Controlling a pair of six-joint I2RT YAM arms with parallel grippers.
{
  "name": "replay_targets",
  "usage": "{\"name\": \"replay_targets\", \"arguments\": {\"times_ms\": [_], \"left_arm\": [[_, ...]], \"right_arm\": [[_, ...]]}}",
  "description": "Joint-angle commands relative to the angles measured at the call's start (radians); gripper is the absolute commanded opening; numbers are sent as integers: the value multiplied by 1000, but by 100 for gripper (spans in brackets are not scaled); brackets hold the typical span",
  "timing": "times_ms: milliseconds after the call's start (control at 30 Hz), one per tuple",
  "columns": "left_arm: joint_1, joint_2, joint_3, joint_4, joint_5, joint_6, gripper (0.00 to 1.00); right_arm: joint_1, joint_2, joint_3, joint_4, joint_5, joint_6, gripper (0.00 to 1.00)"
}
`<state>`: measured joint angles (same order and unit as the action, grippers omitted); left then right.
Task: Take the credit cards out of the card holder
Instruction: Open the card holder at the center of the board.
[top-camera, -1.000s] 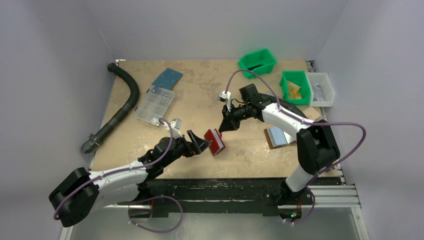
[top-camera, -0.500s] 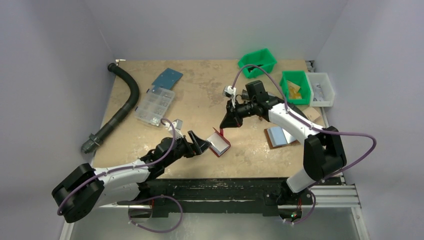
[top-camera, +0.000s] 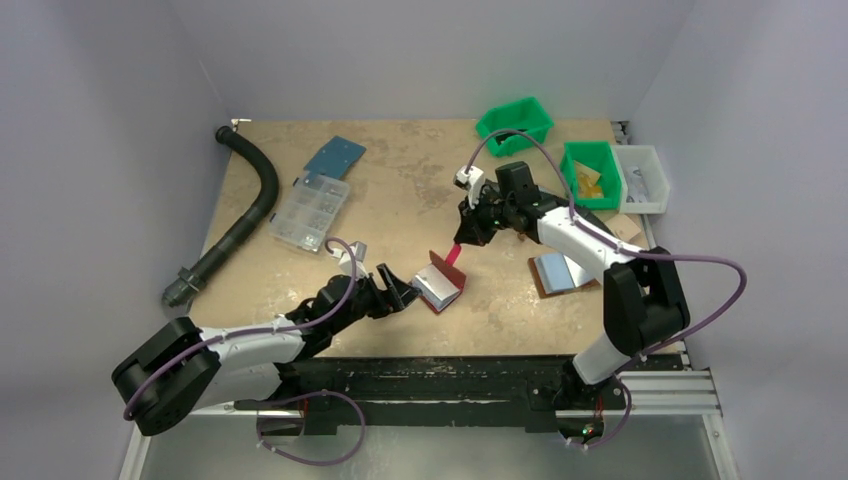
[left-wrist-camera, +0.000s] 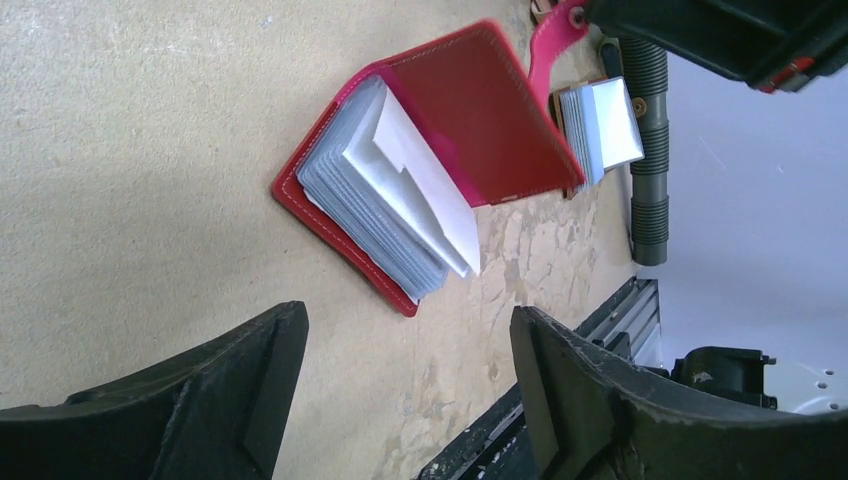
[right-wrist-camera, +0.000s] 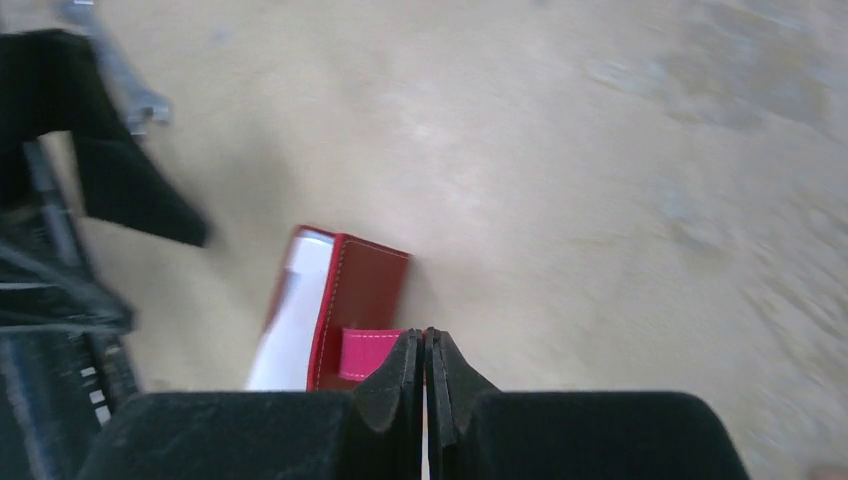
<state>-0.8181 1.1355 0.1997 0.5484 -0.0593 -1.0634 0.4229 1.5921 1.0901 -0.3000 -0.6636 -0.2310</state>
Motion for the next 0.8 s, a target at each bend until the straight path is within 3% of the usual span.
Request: {"name": "replay_targets", "arguments": {"times_ms": [0, 100, 267, 467, 700, 767], "left_arm": [[8, -48, 0, -24, -31, 0, 78], [7, -60, 1, -40, -36, 4, 78], [7, -72, 0, -59, -35, 5, 77], [8, -69, -6, -36, -15, 0, 74], [7, 8, 6, 46, 23, -11, 55], [8, 40, 12, 75, 39, -10, 41]], "right_arm": [[-24, -39, -22, 72, 329, -15, 0], [-25, -15, -17, 58, 399, -45, 0], [-24, 47, 13, 6, 446, -78, 21], [-24, 21, 10, 6, 427, -86, 35], [-24, -62, -7, 0, 268, -122, 47], [-24, -76, -9, -20, 159, -142, 49]]}}
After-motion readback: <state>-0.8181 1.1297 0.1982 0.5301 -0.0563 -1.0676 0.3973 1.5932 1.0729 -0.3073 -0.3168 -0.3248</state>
